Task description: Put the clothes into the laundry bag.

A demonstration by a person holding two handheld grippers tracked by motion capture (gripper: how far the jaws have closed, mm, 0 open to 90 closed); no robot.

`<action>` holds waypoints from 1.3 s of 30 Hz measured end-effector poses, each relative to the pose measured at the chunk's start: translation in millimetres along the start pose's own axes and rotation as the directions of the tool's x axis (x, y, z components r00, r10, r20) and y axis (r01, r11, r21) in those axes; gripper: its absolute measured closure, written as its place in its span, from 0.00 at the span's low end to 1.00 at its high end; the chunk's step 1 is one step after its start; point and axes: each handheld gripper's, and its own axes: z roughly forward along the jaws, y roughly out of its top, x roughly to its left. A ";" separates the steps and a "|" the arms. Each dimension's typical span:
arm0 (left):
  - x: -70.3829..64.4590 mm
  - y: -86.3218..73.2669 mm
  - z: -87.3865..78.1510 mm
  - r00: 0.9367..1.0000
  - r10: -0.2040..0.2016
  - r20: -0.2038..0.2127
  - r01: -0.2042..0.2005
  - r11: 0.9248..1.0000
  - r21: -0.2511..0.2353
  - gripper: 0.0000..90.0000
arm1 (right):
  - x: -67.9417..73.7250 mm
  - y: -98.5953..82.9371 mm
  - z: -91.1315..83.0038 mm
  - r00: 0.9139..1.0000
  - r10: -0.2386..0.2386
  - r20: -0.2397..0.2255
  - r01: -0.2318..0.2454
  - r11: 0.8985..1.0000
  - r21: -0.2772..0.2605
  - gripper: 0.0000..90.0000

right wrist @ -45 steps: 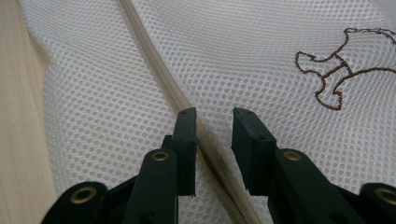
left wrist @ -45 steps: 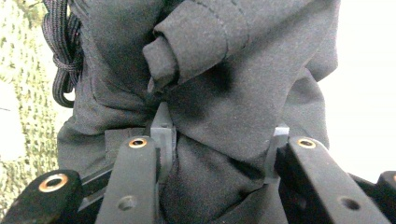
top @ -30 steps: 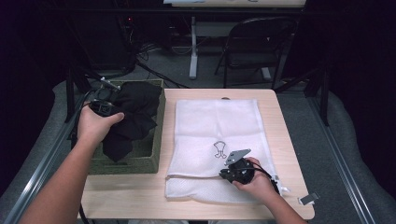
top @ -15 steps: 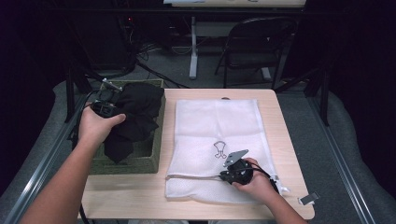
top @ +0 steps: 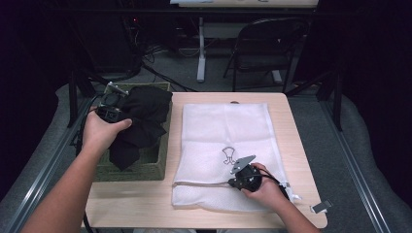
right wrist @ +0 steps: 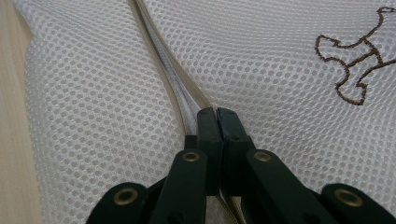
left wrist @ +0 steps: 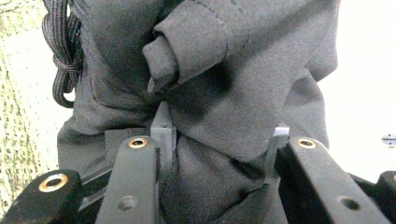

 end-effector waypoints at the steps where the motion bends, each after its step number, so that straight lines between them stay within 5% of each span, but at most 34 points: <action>1: -0.3 -0.3 0.2 1.000 0.000 -0.004 0.000 1.000 -0.006 0.68 | -0.2 0.4 -0.5 1.000 0.000 -0.002 0.000 1.000 0.001 0.99; 16: -2.1 0.7 1.8 0.999 0.040 0.017 -0.040 0.999 0.018 0.68 | -6.4 8.6 -12.5 0.999 0.041 -0.027 -0.041 0.999 -0.004 1.00; 22: -4.7 1.4 -0.1 0.994 0.102 0.037 -0.103 0.994 0.029 0.68 | -8.7 13.8 -17.7 0.999 0.034 -0.032 -0.034 0.999 -0.001 1.00; 39: -11.3 -4.9 -9.8 0.981 0.175 0.082 -0.179 0.983 0.043 0.68 | -19.9 32.8 -41.1 1.000 0.026 -0.008 -0.026 0.999 -0.043 1.00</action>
